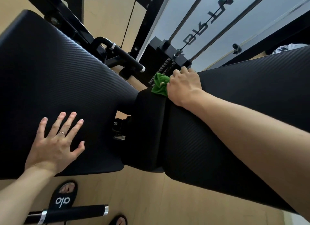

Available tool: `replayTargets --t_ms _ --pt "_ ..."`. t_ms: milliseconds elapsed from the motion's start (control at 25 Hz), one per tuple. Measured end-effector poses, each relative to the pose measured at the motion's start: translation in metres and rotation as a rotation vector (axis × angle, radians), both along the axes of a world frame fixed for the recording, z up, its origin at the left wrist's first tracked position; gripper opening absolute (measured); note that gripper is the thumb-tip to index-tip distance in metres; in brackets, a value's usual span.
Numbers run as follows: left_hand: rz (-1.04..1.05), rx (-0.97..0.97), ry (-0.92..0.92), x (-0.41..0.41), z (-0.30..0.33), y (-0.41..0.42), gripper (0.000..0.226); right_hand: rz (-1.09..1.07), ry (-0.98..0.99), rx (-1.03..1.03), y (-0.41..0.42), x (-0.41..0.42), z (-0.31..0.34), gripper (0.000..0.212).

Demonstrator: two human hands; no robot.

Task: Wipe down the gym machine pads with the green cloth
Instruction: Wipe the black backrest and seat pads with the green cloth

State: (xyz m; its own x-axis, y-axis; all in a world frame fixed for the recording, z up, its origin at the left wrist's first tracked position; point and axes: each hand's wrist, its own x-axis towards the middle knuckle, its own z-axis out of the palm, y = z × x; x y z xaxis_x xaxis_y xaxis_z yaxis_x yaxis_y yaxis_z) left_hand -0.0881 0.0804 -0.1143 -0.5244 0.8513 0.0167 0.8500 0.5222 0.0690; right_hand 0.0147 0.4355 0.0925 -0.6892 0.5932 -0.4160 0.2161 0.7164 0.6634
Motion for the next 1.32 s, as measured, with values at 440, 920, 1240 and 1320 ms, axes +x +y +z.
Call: replayTargets --t_ms 440,920,1240,1320 --pt "0.096 -0.228 -0.043 -0.005 -0.007 0.0 0.077 -0.112 0.098 0.225 -0.026 0.046 0.05 0.058" --pt "0.045 -0.002 -0.82 0.186 0.157 0.035 0.059 0.237 0.087 -0.027 -0.179 0.188 0.069 0.06" --pt "-0.171 0.54 -0.816 0.243 0.314 0.112 0.032 0.265 0.38 0.182 -0.134 0.27 0.199 0.052" --pt "-0.216 0.608 -0.776 0.247 0.336 0.125 0.035 0.231 0.439 0.214 -0.133 0.279 0.213 0.05"
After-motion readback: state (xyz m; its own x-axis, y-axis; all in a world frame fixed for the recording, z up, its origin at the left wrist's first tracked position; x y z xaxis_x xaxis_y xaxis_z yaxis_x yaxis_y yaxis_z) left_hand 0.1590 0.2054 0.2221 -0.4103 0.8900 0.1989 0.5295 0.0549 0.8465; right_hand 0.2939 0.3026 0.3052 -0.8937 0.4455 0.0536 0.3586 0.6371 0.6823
